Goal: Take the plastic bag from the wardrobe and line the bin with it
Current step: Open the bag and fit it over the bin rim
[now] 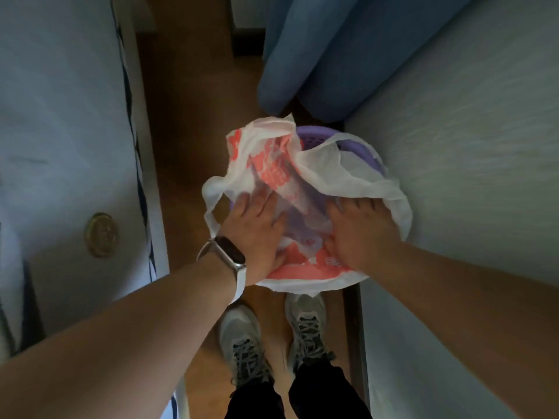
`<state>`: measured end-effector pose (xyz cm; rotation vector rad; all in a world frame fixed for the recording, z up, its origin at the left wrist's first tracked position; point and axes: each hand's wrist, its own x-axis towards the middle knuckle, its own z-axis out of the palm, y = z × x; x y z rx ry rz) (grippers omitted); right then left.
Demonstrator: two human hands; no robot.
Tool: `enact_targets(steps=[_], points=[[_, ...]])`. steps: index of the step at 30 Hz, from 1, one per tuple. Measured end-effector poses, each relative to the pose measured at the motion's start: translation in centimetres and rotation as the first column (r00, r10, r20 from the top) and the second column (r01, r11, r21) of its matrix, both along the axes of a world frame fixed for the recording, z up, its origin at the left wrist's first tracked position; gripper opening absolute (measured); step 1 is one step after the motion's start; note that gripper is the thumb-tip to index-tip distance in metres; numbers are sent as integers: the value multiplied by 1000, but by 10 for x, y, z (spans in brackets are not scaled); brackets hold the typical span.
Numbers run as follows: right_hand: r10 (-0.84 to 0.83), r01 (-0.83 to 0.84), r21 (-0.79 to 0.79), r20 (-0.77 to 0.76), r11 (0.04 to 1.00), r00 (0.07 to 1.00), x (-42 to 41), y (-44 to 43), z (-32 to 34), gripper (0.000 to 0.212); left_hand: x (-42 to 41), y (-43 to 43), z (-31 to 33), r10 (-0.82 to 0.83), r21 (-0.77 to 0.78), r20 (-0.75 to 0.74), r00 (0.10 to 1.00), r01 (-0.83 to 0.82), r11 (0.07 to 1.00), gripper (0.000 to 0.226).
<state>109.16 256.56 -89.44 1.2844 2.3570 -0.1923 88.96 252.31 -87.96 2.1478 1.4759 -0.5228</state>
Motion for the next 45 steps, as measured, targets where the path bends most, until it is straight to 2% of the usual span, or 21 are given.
enact_targets(steps=[5,8,12,16,18,22,25,28,35,38,40,41,44,45], points=[[18,-15,-50,60,999,998,-1,8,-24,70,8,12,-40,-19,-4,-40,999,19,1000,79],[36,-32,-46,90,998,995,-1,8,-34,70,8,14,-54,21,-12,-25,999,-21,1000,73],[47,-42,-55,90,998,995,-2,7,-32,69,11,20,-33,-129,139,-45,991,134,981,62],[-25,29,-73,57,997,998,-4,-3,-15,57,11,1,-10,-2,119,123,992,-13,993,48],[-63,67,-83,50,994,997,-3,-16,-5,53,10,-13,1,89,124,185,979,-113,986,50],[-208,206,-54,-30,977,978,2,-42,14,48,8,-48,18,153,143,217,964,-187,972,54],[-261,258,-42,-101,965,960,8,-59,24,50,11,-76,21,13,140,269,963,-53,989,48],[-259,246,-96,-159,965,953,14,-76,30,45,13,-86,16,-60,136,271,961,24,990,33],[-159,129,-135,-243,982,957,35,-81,28,32,3,-71,3,104,127,310,945,-150,981,13],[-171,147,-98,-316,984,933,30,-73,27,24,6,-68,8,240,82,373,896,-290,953,24],[-170,151,-82,-344,985,923,25,-70,28,23,6,-67,10,278,66,370,886,-324,944,18],[-170,149,-85,-353,985,920,23,-69,28,23,6,-67,10,268,65,357,895,-310,949,17],[-185,159,-103,-352,982,918,22,-69,32,24,5,-68,13,180,48,281,942,-202,978,45],[-176,148,-107,-339,983,924,22,-70,34,23,4,-68,14,146,65,270,952,-169,983,44]])
